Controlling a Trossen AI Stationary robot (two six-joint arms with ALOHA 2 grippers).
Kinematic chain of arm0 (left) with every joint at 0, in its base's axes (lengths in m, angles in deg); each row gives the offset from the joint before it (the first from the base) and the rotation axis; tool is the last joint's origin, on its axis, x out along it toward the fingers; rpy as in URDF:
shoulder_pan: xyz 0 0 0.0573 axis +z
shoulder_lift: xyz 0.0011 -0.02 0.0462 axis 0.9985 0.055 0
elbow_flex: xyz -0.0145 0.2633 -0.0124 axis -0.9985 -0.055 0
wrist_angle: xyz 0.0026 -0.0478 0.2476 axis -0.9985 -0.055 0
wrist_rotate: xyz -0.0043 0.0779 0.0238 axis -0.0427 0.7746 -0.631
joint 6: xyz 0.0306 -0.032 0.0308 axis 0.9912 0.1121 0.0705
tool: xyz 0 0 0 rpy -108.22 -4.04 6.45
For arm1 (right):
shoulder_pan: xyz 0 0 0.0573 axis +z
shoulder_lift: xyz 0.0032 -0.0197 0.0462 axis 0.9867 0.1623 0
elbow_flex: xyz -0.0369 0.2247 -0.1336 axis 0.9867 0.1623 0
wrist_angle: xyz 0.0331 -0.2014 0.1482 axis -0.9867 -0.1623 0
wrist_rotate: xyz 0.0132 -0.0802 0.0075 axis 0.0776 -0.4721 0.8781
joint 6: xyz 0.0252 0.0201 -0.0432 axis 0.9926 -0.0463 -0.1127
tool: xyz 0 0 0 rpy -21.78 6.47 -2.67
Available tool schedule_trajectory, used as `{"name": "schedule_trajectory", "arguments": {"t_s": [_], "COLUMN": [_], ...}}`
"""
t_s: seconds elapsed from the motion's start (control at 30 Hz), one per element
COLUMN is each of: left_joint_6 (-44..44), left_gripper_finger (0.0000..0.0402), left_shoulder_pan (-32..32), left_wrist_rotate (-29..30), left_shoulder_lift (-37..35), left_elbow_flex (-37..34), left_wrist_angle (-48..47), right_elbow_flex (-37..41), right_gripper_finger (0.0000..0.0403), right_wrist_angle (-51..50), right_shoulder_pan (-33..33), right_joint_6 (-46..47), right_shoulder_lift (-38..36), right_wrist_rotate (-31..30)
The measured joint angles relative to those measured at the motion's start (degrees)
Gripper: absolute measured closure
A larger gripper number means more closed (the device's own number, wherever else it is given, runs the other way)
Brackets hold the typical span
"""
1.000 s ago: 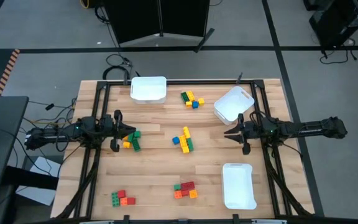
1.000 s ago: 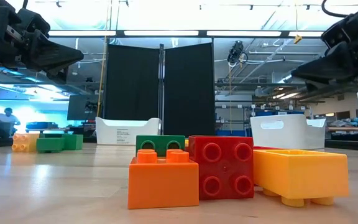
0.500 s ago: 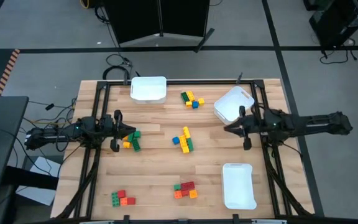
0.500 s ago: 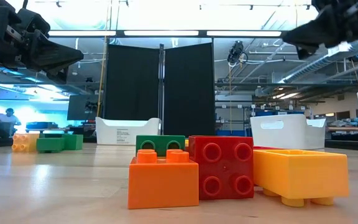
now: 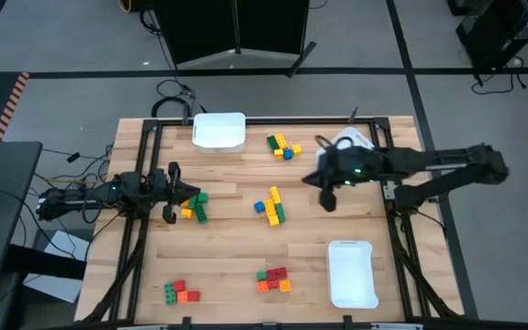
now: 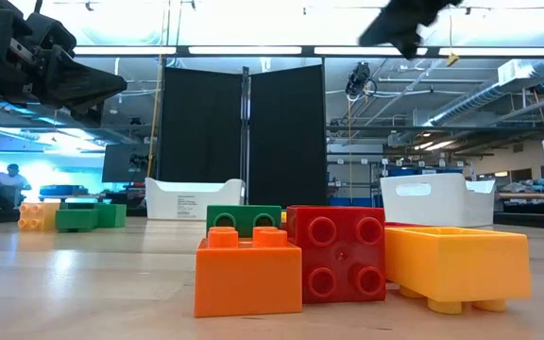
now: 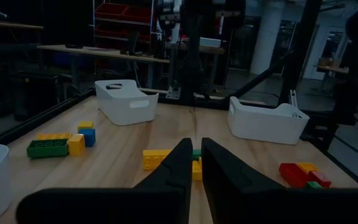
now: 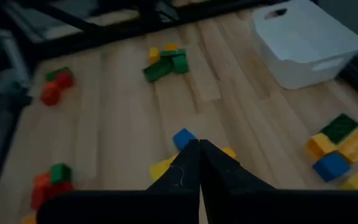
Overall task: Sort blocks by size
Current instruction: Put the yellow 8 stud gamepiece into the top right white bin
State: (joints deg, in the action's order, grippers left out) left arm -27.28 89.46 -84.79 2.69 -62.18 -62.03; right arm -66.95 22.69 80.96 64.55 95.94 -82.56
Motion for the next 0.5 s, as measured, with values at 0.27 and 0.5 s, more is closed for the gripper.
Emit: {"name": "schedule_trajectory", "arguments": {"t_s": [0.27, 0.5], "left_joint_6": [0.02, 0.01], "left_gripper_finger": [0.0357, 0.0357], "left_shoulder_pan": [0.00, 0.00], "left_wrist_rotate": [0.00, 0.01], "left_shoulder_lift": [0.00, 0.00], "left_elbow_flex": [0.00, 0.00], "left_wrist_angle": [0.00, 0.00], "right_elbow_flex": [-22.54, -32.89], "right_gripper_finger": [0.0380, 0.0352], "right_wrist_angle": [-17.87, -26.65], "right_shoulder_pan": [-1.54, -3.67], "right_joint_6": [8.67, 16.56], "right_shoulder_lift": [19.54, 31.51], "right_wrist_rotate": [-3.16, -2.88]}}
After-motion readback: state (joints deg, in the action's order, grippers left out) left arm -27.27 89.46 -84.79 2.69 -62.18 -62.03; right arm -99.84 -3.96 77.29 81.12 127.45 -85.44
